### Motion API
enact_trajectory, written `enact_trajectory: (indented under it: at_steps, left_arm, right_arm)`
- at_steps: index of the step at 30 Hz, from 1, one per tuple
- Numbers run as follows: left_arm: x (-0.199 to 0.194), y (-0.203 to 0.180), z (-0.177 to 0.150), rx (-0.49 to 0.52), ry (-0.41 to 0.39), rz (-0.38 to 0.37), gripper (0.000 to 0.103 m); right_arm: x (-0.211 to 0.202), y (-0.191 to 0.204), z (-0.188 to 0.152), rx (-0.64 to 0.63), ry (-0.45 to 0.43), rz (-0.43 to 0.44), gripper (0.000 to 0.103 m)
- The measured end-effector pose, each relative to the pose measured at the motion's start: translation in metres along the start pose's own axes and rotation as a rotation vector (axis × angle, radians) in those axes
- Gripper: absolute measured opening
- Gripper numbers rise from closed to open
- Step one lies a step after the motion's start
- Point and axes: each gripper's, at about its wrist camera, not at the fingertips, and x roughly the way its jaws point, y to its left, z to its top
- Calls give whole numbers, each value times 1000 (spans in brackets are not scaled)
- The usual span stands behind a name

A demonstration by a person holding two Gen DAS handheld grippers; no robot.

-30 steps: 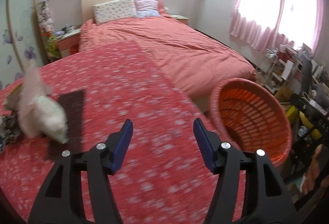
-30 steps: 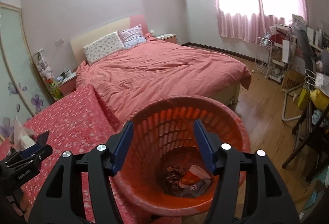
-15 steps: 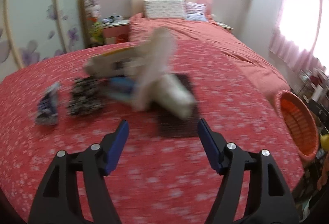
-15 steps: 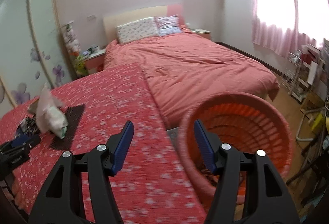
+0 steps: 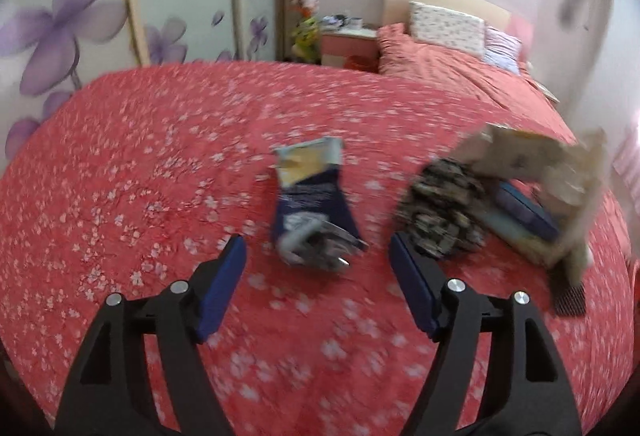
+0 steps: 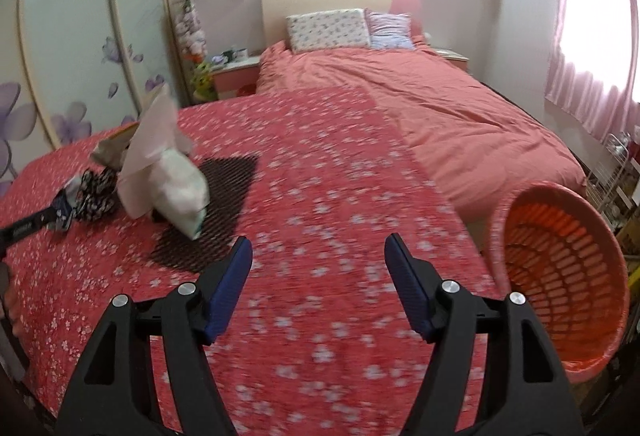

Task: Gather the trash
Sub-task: 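Move both open tools back over the bed toward the blue wrapper, then grasp the blue snack wrapper with the left tool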

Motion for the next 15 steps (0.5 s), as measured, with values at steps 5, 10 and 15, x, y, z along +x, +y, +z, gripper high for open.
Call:
enact_trajectory:
  at_steps: [5, 10, 15]
  left_arm:
    - [20, 1, 13, -15, 19, 1, 72]
    - [41, 0, 24, -34, 56, 9, 70]
    - [59, 8, 31, -64, 92, -3, 55]
  right_arm:
    - [8, 17, -2, -31, 22, 10, 68]
    - [11, 25, -4, -44, 36, 15, 68]
    - [16, 26, -4, -48, 42, 15, 68]
